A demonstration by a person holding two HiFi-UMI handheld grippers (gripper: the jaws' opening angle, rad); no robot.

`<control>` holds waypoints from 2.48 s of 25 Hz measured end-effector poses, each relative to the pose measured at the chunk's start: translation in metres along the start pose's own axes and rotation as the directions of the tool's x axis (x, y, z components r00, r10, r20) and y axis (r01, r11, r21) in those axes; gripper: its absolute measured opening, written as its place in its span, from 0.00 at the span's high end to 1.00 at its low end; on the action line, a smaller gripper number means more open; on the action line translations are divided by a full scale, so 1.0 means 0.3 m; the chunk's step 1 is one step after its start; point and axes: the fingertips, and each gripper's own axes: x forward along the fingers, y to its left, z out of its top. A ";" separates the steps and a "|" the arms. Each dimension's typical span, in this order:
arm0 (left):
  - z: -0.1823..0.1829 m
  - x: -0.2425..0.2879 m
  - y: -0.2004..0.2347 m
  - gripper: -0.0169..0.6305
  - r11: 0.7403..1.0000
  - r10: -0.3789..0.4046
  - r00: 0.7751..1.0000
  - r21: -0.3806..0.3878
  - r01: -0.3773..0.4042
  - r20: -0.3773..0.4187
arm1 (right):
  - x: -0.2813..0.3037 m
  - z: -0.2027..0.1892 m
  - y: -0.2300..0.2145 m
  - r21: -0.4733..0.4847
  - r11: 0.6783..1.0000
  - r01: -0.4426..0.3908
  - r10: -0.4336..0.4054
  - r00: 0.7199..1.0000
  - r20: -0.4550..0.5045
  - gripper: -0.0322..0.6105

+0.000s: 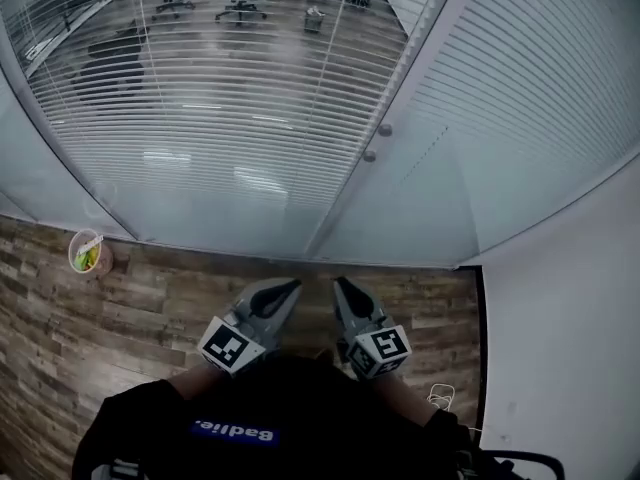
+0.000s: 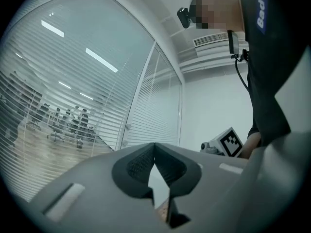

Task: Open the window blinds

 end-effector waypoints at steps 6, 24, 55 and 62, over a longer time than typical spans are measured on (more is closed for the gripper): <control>0.007 0.029 0.050 0.97 0.999 0.029 1.000 -0.020 -0.029 -0.008 | 0.088 0.073 -0.205 0.039 0.993 0.107 -0.108 0.994 0.026 0.87; -0.066 0.117 0.068 0.97 0.983 0.167 0.983 0.095 -0.159 -0.081 | 0.548 0.190 -0.682 -0.138 0.953 0.270 -0.273 0.962 -0.005 0.73; -0.073 0.091 0.170 0.97 0.977 0.200 0.973 0.101 -0.189 -0.112 | 0.678 0.183 -0.749 -0.455 0.816 0.356 -0.416 0.909 -0.034 0.76; -0.081 0.082 0.173 0.97 0.977 0.202 0.973 0.086 -0.193 -0.113 | 0.658 0.185 -0.794 0.213 0.933 0.290 -0.295 0.955 -0.009 0.76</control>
